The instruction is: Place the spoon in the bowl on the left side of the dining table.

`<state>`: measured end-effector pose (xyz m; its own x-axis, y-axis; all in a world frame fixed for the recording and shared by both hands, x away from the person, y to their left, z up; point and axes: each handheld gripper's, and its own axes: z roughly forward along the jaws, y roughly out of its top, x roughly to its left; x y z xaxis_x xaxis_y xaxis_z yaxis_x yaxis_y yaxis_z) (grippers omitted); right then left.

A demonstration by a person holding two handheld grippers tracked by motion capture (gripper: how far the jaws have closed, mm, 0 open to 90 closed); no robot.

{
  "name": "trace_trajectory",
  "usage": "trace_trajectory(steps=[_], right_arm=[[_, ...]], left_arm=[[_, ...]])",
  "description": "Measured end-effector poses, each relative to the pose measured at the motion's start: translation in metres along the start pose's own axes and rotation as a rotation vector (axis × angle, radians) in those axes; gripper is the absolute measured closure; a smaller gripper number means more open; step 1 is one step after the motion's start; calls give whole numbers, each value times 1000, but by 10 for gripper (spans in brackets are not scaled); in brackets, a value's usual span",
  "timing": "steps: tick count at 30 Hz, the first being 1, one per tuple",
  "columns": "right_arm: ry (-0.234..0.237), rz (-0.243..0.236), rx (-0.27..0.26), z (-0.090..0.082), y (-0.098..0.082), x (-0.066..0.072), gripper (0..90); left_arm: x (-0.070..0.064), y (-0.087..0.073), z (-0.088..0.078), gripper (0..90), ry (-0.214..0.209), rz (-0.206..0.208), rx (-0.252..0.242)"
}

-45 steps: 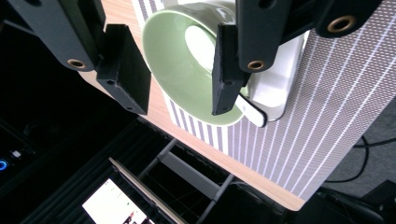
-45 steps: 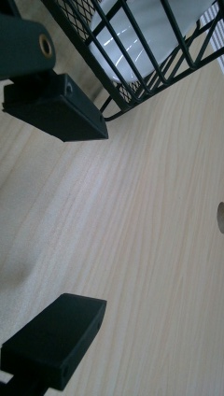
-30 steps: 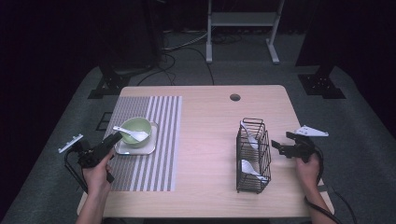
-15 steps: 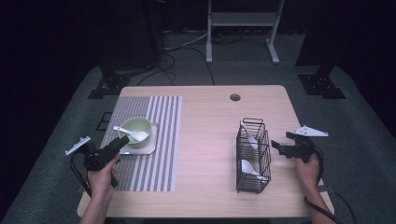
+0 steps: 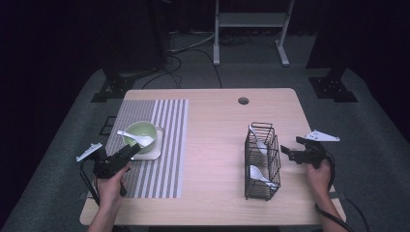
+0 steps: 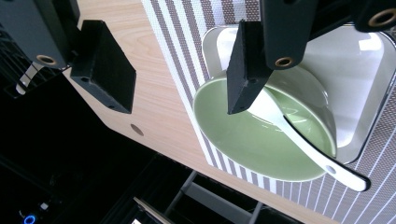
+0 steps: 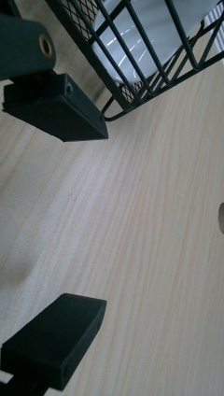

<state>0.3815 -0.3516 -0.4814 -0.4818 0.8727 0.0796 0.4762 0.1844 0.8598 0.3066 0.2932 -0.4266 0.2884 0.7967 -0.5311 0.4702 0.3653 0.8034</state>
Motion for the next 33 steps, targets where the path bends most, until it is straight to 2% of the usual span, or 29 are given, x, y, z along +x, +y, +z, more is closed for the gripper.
trace_trajectory(steps=[18,33], right_arm=[[1,-2,1,0,0,0,141],[0,-5,1,0,0,1,141]], left_arm=[[-22,-8,10,392,-52,62,36],[-34,-18,20,353,-64,109,75]])
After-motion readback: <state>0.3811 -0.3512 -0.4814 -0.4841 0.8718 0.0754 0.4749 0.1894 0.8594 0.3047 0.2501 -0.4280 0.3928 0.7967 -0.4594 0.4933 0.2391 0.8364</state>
